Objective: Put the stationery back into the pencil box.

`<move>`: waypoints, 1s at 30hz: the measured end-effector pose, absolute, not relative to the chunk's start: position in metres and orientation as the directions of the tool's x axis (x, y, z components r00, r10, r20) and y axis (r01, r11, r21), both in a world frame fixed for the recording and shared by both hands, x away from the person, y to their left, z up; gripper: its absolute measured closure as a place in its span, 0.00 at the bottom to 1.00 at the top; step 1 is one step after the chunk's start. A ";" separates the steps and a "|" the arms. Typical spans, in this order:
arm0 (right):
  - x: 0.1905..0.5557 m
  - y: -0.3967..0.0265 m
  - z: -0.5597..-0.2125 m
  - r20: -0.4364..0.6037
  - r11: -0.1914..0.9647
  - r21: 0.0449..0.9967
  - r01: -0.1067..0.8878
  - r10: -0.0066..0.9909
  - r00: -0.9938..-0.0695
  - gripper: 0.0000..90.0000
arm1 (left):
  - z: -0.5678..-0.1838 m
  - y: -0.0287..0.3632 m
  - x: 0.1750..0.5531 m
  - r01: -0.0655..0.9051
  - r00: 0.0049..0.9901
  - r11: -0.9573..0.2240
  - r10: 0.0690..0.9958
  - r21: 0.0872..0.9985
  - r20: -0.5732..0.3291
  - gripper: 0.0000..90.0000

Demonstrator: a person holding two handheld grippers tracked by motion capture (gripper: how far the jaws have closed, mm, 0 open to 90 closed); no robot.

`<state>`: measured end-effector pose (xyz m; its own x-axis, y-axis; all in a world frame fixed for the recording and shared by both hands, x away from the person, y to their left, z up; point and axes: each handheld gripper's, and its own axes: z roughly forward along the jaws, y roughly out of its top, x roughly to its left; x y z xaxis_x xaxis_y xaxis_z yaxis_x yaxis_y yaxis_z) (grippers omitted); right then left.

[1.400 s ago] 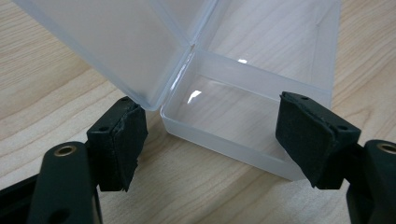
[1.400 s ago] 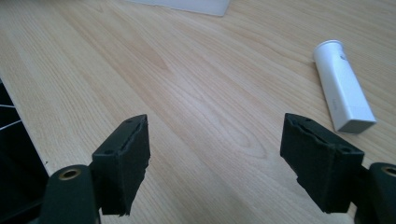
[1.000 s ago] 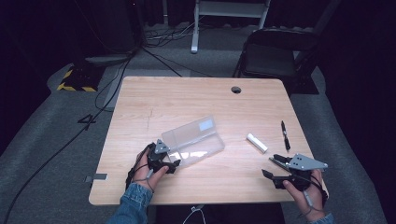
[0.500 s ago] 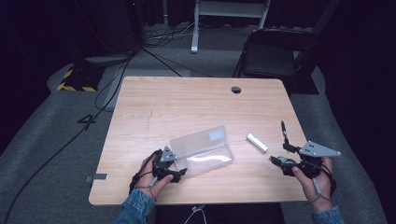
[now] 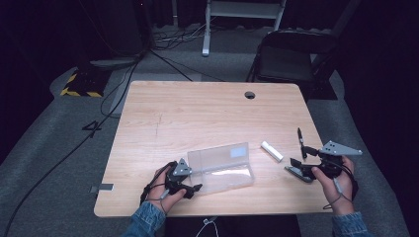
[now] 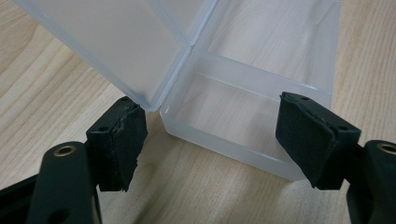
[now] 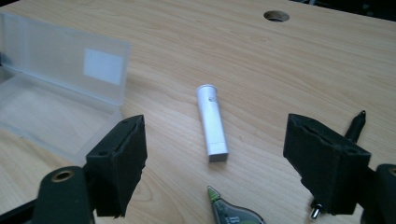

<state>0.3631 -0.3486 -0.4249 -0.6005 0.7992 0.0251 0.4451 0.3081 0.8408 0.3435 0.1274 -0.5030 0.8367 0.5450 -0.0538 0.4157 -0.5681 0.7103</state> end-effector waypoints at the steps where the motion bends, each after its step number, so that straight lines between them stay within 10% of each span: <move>1: 0.366 -0.349 -0.425 0.024 0.308 0.838 0.451 0.804 -0.593 0.23 | -0.503 0.127 0.344 0.414 0.839 -0.571 0.541 0.709 -0.054 0.28; 30: 0.404 -0.377 -0.449 0.000 0.268 0.804 0.531 0.893 -0.451 0.28 | -0.485 0.149 0.333 0.452 0.748 -0.448 0.662 0.772 -0.054 0.22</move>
